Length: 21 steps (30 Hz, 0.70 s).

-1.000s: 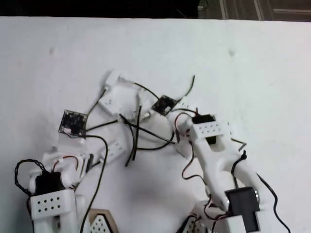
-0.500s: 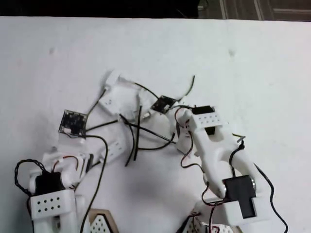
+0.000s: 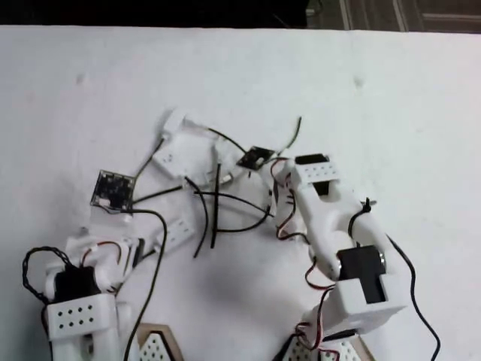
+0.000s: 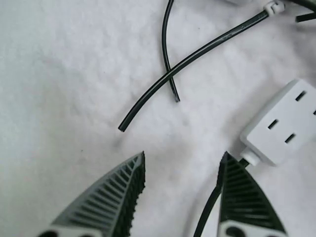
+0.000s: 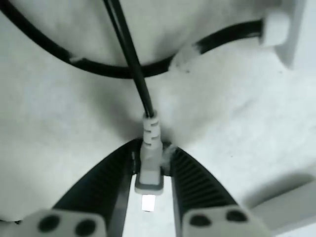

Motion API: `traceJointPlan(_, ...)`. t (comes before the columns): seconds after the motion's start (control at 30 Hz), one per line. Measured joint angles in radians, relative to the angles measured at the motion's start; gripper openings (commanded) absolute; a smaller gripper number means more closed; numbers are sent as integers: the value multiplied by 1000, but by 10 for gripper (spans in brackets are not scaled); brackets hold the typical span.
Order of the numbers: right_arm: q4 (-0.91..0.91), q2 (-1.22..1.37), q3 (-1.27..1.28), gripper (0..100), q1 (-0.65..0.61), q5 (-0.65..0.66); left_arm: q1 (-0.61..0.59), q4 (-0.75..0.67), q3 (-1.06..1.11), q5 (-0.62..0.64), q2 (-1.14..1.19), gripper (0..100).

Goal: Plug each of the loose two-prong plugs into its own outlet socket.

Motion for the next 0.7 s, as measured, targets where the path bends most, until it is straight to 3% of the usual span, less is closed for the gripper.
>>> traceJointPlan(0.5, 311, -474, 12, 18, -5, -8, 0, 0, 0, 0, 0, 245)
traceJointPlan(0.7, 399, -606, 12, 18, -6, -282, 0, 0, -3, 2, 0, 245)
